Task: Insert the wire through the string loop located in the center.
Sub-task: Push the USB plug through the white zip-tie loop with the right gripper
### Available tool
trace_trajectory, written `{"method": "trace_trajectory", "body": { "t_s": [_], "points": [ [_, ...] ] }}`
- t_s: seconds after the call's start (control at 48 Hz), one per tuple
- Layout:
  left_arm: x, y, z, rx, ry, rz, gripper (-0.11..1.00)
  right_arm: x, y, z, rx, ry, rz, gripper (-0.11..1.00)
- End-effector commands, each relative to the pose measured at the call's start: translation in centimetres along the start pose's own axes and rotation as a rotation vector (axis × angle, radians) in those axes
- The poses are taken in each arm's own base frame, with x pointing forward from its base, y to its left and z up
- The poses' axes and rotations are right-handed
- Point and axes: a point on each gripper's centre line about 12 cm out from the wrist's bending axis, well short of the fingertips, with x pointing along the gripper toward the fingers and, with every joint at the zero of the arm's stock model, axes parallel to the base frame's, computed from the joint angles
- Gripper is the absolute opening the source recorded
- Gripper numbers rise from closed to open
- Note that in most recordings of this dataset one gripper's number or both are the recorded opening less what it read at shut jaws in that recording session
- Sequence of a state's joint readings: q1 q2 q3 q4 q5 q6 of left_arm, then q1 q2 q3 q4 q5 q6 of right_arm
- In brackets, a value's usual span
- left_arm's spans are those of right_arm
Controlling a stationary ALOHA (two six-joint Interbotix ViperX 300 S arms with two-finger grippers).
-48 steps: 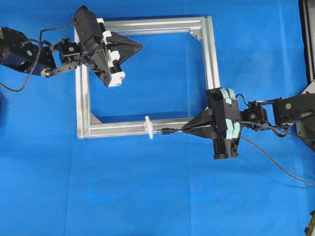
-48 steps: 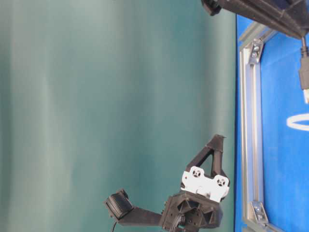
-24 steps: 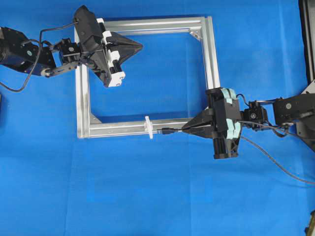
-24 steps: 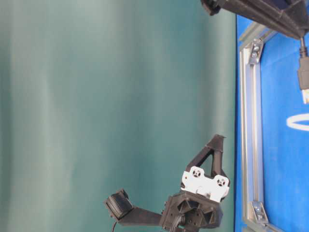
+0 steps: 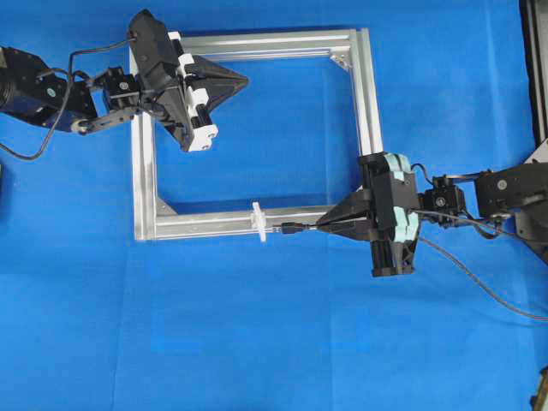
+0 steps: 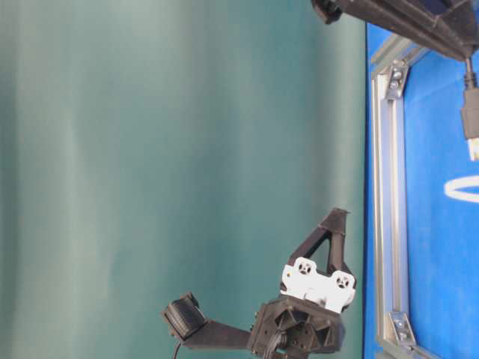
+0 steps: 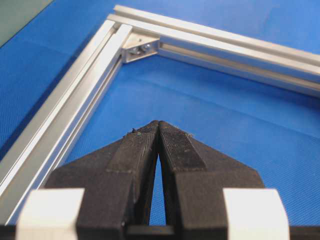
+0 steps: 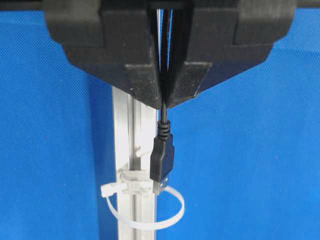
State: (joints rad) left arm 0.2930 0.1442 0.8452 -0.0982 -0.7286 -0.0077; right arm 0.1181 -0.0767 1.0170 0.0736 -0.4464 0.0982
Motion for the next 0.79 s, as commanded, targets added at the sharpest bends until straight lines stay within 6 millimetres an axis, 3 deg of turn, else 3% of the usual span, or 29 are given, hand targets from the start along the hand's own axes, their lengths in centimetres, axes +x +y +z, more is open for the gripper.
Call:
{"method": "trace_trajectory", "body": {
  "t_s": [0.0,0.77],
  "points": [
    [-0.18,-0.18,1.39,0.002,-0.043,-0.006,0.00,-0.22,0.14,0.86,-0.002,-0.035,0.006,-0.02],
    [-0.18,-0.18,1.39,0.002,-0.043,-0.006,0.00,0.12,0.14,1.13,0.000,-0.040,0.005,-0.02]
  ]
}}
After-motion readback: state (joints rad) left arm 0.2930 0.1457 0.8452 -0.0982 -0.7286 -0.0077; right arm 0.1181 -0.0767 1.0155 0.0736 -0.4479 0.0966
